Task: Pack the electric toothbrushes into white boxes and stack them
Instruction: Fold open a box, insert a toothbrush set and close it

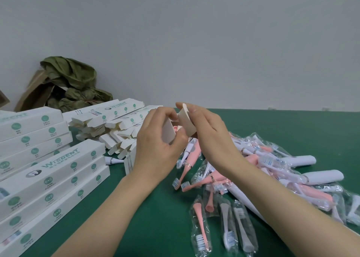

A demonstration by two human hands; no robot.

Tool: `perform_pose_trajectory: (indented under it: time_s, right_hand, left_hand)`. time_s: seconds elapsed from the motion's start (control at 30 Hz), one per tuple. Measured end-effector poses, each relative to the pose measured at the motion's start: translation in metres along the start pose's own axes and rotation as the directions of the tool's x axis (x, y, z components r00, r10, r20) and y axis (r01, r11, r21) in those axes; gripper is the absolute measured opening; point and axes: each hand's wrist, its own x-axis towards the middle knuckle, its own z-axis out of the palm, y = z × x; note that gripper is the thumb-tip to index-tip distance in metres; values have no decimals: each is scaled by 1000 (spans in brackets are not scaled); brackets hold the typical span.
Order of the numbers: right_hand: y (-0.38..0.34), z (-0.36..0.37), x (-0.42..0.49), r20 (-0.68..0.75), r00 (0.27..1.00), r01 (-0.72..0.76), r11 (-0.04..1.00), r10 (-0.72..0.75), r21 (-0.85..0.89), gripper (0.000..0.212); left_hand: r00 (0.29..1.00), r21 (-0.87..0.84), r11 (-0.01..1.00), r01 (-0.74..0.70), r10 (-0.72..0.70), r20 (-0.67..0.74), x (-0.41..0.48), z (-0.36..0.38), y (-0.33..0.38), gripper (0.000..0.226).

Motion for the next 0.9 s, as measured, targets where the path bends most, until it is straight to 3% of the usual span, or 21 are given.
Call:
perform_pose_trajectory:
  time_s: [0.1, 0.17, 0.27, 0.4, 0.9]
  right_hand:
    - [0, 5, -2, 22, 997, 73, 996, -72, -56, 30]
    - [3, 5, -1, -13, 994, 110, 987, -112, -114, 33]
    - [11, 4, 2, -100, 992, 68, 989, -81, -129, 32]
    - [22, -1, 7, -134, 991, 2, 995, -16, -104, 28]
    - [31, 15, -8, -88, 979, 150, 941, -184, -303, 44]
  left_hand:
    - [999, -14, 999, 42, -42, 17, 0, 0, 1, 19]
    - [988, -16, 994, 104, -102, 118, 0, 0, -2, 45]
    - [961, 236, 966, 107, -161, 223, -2, 4, -15, 87]
    - [935, 295, 935, 198, -270, 231, 0, 2, -25, 65]
    - [984, 214, 966, 146, -165, 72, -3, 3, -10, 52]
